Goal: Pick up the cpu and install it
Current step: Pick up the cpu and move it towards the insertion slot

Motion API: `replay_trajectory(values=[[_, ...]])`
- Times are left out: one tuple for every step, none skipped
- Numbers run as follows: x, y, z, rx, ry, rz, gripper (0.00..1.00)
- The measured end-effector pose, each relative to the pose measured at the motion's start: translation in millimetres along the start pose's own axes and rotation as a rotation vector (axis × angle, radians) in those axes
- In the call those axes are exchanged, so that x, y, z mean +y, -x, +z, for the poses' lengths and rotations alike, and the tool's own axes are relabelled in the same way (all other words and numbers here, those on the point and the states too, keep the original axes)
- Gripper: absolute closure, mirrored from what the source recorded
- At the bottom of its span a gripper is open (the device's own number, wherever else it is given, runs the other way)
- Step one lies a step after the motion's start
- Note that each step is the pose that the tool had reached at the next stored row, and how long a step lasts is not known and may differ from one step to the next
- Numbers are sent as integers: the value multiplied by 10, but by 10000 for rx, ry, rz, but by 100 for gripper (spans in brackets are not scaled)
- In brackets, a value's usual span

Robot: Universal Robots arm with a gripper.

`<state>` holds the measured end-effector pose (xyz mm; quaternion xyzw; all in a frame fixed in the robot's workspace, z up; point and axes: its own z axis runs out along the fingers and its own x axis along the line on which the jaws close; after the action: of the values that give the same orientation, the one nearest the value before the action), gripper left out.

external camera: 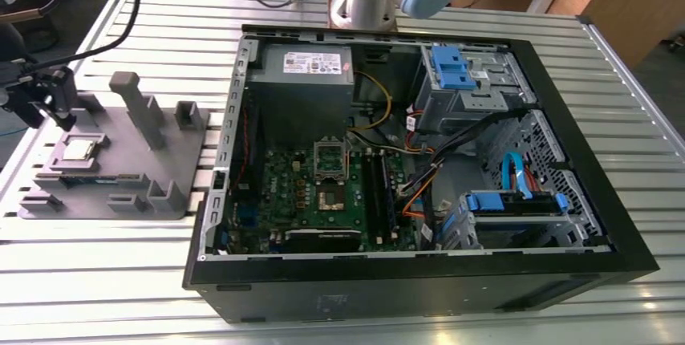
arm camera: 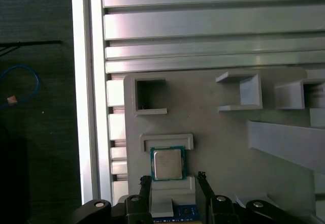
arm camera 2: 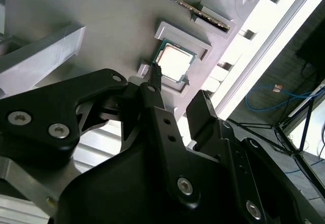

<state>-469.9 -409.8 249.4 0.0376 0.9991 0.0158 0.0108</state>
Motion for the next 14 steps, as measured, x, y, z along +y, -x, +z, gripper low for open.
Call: replay_trajectory(values=[[-1, 0, 13, 0, 0, 0, 53], [-1, -1, 25, -1, 0, 0, 53], [-1, -1, 37, 0, 0, 0, 53], [-2, -1, 50, 0, 0, 0, 53], [-2, -1, 64, 0, 0, 0, 53], [-3, -2, 79, 0, 0, 0, 53], [-3, -2, 95, -1, 0, 0, 53], [-4, -2, 110, 0, 0, 0, 53], [-4, -3, 125, 0, 0, 0, 53], [-4, -3, 140, 0, 0, 0, 53], [-5, -3, 156, -1, 0, 0, 53], [-5, -3, 170, -1, 1, 0, 53], [-6, -4, 184, 0, 0, 0, 53], [-6, -4, 198, -1, 0, 0, 53]])
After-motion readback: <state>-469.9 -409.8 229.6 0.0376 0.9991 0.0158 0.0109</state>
